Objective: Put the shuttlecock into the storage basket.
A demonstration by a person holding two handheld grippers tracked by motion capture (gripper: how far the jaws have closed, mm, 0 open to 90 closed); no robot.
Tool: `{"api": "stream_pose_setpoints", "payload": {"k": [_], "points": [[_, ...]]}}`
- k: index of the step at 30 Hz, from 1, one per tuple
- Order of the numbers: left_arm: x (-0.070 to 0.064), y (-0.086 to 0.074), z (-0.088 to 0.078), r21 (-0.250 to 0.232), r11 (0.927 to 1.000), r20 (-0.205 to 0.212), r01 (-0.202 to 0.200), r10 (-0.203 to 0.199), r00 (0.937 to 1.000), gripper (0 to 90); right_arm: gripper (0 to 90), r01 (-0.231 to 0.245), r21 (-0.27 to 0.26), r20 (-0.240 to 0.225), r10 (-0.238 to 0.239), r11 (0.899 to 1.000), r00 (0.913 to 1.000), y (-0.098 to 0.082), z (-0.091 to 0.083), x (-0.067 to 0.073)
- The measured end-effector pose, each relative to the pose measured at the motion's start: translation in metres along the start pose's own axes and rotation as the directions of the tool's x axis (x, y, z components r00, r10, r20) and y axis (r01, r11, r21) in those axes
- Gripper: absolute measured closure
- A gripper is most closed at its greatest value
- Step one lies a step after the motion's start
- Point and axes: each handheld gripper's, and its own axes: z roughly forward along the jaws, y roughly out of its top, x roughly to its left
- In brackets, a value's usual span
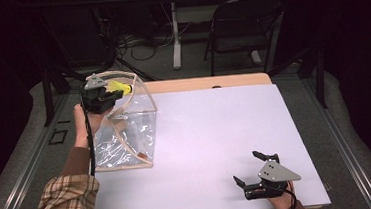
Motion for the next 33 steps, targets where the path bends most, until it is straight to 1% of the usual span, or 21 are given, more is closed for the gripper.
{"api": "stream_pose_setpoints", "payload": {"k": [5, 17, 28, 33], "points": [[0.001, -0.002, 0.002, 0.009, 0.9999, 0.006, 0.006, -0.006, 1.0, 88.5, 1.2, 0.0, 0.0, 0.0, 0.0, 1.0, 1.0, 0.0, 0.0, 0.0], [0.002, -0.003, 0.007, 0.028, 0.9996, 0.012, 0.005, -0.005, 0.9999, 88.5, 1.2, 0.0, 0.002, 0.0, 0.0, 1.0, 1.0, 0.0, 0.0, 0.0], [0.005, -0.005, 0.012, 0.045, 0.9988, 0.022, 0.019, -0.02, 0.9996, 88.3, 1.2, 0.0, 0.002, -0.001, 0.0, 1.0, 1.0, 0.0, 0.0, 0.0], [0.006, -0.006, 0.015, 0.059, 0.9981, 0.026, 0.016, -0.018, 0.9995, 88.3, 1.2, 0.0, 0.002, -0.001, 0.0, 1.0, 1.0, 0.0, 0.0, 0.0]]}}
